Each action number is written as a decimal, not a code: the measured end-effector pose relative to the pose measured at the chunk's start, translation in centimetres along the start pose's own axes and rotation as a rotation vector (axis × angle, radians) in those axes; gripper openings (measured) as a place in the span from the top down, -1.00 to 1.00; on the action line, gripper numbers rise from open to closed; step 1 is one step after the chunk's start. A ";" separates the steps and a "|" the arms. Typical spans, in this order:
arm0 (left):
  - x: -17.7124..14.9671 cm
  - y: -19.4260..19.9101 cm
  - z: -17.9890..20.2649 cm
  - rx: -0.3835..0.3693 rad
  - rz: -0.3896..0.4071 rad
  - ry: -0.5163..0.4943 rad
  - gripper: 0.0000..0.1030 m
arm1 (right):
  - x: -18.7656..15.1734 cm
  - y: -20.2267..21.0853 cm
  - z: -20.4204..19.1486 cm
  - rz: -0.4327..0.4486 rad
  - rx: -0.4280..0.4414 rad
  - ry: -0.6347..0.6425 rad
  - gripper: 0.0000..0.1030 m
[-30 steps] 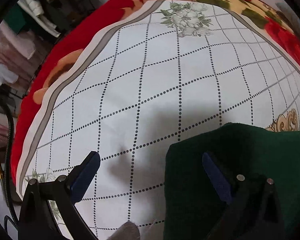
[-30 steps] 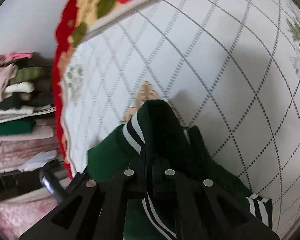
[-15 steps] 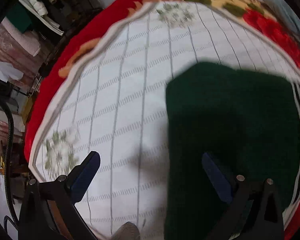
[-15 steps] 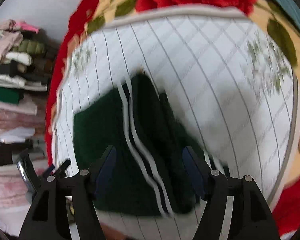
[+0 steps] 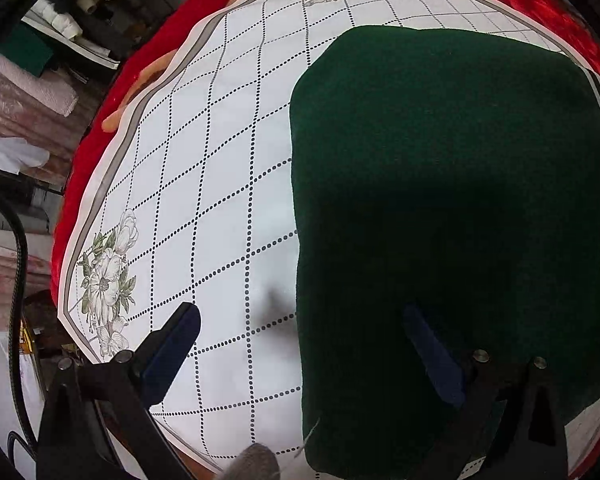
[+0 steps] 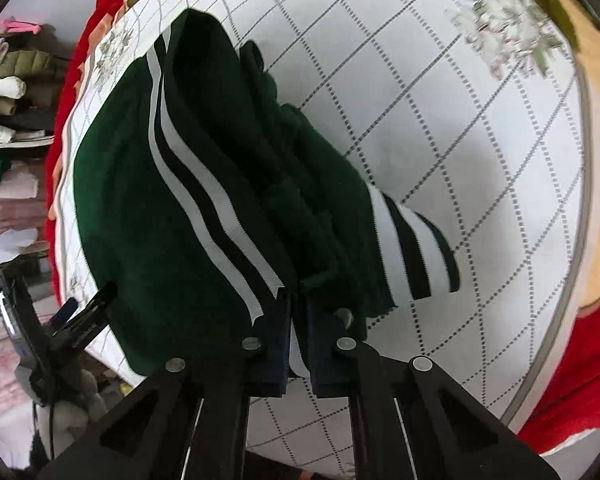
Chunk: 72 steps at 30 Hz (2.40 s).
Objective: Fold large clothes
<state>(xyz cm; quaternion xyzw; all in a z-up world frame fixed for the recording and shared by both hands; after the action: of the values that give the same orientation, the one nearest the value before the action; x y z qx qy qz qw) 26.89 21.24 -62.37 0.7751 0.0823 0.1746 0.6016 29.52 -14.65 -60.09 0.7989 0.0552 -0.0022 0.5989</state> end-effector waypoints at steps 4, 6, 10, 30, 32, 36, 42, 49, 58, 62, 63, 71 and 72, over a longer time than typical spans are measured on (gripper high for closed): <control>-0.2 -0.2 0.4 -0.006 -0.006 0.003 -1.00 | -0.1 -2.2 1.9 -0.036 -0.021 -0.094 0.86; -0.3 -0.4 0.4 -0.004 -0.007 0.002 -1.00 | 0.1 -3.9 2.3 -0.069 -0.011 -0.123 0.85; -0.2 -0.2 0.2 -0.014 -0.013 0.010 -1.00 | 0.6 -3.4 2.2 -0.099 -0.001 -0.113 0.70; 2.9 -3.3 0.1 -0.501 -0.039 0.190 -1.00 | 10.0 -7.9 -0.5 -0.076 0.368 0.230 -1.00; 3.5 -3.3 0.6 -0.518 -0.031 0.162 -1.00 | 9.8 -7.9 -0.8 -0.077 0.383 0.238 -0.89; 4.8 -2.8 1.1 -0.532 -0.008 0.119 -1.00 | 8.2 -7.0 -0.3 -0.098 0.492 0.119 -0.39; 6.2 -3.2 2.3 -0.586 -0.042 0.004 -1.00 | 3.7 -6.9 1.6 -0.103 0.500 0.032 -0.63; 7.8 -3.1 4.8 -0.703 -0.032 -0.068 -1.00 | 3.6 -8.7 1.4 -0.026 0.515 -0.068 -0.98; 10.6 2.4 5.8 -0.750 0.032 -0.151 -0.97 | 5.0 -4.0 0.7 0.033 0.579 -0.129 -0.16; 12.5 4.4 7.1 -0.771 0.047 -0.175 -0.97 | 7.5 -0.8 1.5 0.077 0.593 -0.136 -0.11; 13.0 4.8 7.2 -0.777 0.053 -0.177 -0.96 | 8.4 0.1 2.0 0.091 0.597 -0.140 -0.11; 20.9 8.5 12.6 -0.808 0.104 -0.185 -0.95 | 17.4 6.0 6.2 0.156 0.599 -0.140 -0.11; 22.2 9.0 13.7 -0.814 0.110 -0.183 -0.95 | 19.3 6.7 6.7 0.166 0.601 -0.141 -0.11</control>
<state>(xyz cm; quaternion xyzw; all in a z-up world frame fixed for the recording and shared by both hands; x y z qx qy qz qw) 51.80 14.03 -52.88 0.4898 -0.0886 0.1553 0.8533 49.70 -21.26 -56.94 0.9398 -0.0551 -0.0250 0.3364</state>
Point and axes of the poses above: each gripper's, at about its wrist camera, not at the fingertips, and y roughly against the way its jaws point, z to its right, x to its top, the point moved 7 cm from there along -y, roughly the way its jaws point, and after that the axes turned 7 degrees about y, right-handed, at the moved point
